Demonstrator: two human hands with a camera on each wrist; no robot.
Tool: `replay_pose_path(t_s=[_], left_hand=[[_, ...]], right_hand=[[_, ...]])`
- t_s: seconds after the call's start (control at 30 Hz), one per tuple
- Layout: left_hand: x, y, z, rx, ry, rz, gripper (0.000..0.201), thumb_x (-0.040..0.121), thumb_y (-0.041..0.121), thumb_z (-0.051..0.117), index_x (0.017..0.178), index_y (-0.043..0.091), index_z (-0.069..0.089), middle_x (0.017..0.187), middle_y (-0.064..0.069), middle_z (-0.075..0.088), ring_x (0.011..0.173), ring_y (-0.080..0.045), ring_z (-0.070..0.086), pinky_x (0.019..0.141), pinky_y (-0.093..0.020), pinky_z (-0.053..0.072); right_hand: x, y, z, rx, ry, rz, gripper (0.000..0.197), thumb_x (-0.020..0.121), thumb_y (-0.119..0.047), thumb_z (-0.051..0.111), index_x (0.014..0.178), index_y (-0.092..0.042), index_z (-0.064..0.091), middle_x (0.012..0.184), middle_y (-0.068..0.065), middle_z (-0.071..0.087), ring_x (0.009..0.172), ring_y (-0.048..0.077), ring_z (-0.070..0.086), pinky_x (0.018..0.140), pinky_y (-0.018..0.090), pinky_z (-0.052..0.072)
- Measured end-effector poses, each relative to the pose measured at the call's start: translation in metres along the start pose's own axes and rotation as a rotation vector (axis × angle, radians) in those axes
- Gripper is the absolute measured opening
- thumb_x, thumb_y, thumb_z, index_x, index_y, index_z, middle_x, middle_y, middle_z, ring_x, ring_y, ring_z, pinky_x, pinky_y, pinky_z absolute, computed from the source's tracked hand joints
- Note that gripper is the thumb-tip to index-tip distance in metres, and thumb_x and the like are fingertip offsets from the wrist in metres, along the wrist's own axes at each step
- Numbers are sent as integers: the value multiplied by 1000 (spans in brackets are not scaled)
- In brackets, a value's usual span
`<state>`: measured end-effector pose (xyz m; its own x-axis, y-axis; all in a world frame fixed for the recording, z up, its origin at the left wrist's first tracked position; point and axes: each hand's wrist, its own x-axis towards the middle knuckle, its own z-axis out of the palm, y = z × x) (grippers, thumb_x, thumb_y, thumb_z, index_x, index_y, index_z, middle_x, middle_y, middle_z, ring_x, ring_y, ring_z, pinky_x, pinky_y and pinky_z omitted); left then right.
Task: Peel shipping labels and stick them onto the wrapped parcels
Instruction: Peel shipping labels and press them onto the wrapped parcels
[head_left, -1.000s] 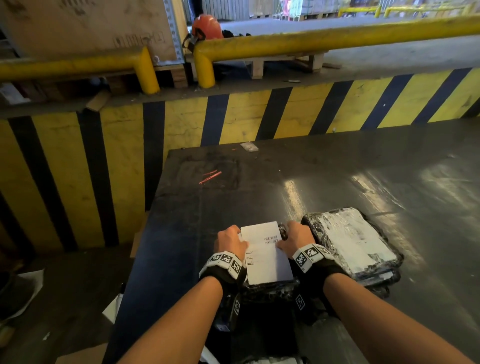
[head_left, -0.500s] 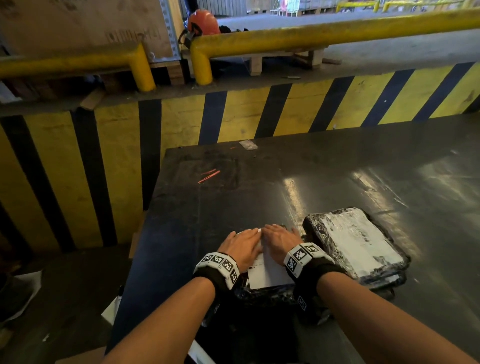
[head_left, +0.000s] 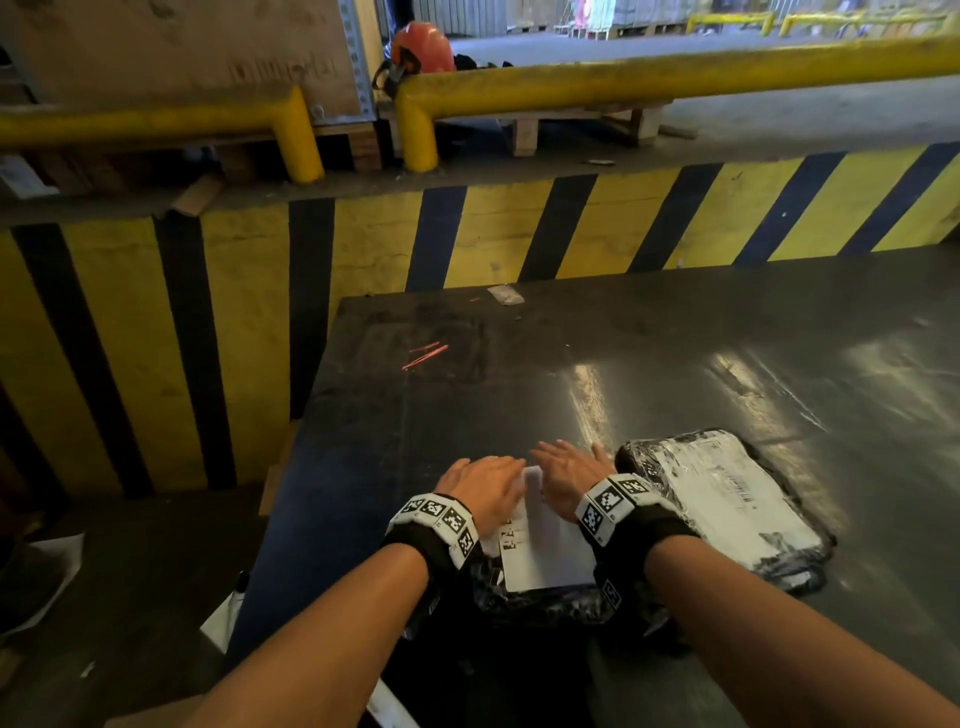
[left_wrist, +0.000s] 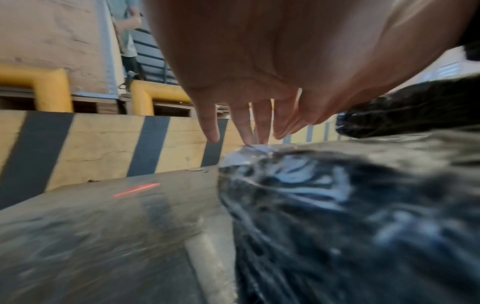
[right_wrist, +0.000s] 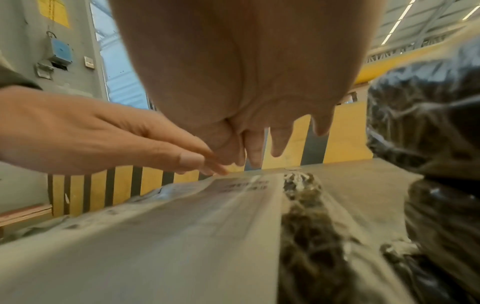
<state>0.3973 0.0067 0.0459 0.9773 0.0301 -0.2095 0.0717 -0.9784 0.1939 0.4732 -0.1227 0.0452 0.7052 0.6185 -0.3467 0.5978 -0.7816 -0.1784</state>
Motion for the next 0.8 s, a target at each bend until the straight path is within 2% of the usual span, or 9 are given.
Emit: replay_pose_path(t_s=[0.1,0.17,0.23,0.33,0.43,0.53,0.63,0.73,0.8], left_hand=[[1,6,7,8,-16,37,40,99,35,29,134,20,42,140,-1,48,128,-20,45,107,-41,29],[0,2,9,-1,-35,13,45,99,38,27,140,21,36,148,1,39,134,-19,40,113,-41,22],[-4,-4,9,15,-64,-12,48,99,40,28,144,22,32,152,2,34,138,-18,35,117,-41,16],[-7,-14,6,51,-96,-47,51,98,43,28,145,22,30,152,2,33,139,-18,33,117,-41,16],[-13,-18,1,71,-85,-47,53,97,44,31,142,17,33,150,-3,36,139,-19,31,117,-41,19],[-25,-6,7,21,-71,21,60,97,43,36,147,13,23,156,-4,24,144,-18,21,118,-35,15],[-34,4,21,25,-100,73,63,98,43,33,150,13,13,159,-2,12,146,-14,12,118,-30,8],[-36,-3,25,79,-95,65,61,99,46,26,150,17,10,160,3,5,147,-11,6,119,-34,5],[-39,-9,24,106,-127,65,60,99,46,24,150,18,10,160,5,3,147,-10,6,120,-37,4]], right_hand=[[0,-1,0,-11,-65,-27,47,95,-27,39,141,-25,33,153,-8,28,144,17,16,115,60,4],[3,4,1,-29,-74,-2,49,95,-27,38,144,-26,28,154,-9,24,145,16,16,115,59,3],[3,8,4,-38,-102,31,52,96,-28,38,146,-25,23,156,-8,19,145,16,13,116,59,2],[3,6,3,-37,-136,63,54,96,-27,37,147,-20,20,157,-2,16,146,18,11,117,55,2],[-6,4,-4,-15,-98,59,53,97,-29,34,146,-13,19,157,3,15,145,19,13,118,52,5],[-17,2,0,-29,-51,-13,55,99,-32,28,148,-15,12,159,1,6,146,18,8,117,50,5],[-31,-3,17,-59,-83,-59,54,99,-31,26,148,-16,12,159,0,3,146,17,6,117,51,3],[-37,5,29,-3,-52,-23,54,100,-35,20,149,-17,8,159,-2,-3,147,15,1,117,52,0],[-39,12,30,36,-49,22,56,100,-37,20,149,-15,6,159,-1,-5,147,14,0,117,48,0]])
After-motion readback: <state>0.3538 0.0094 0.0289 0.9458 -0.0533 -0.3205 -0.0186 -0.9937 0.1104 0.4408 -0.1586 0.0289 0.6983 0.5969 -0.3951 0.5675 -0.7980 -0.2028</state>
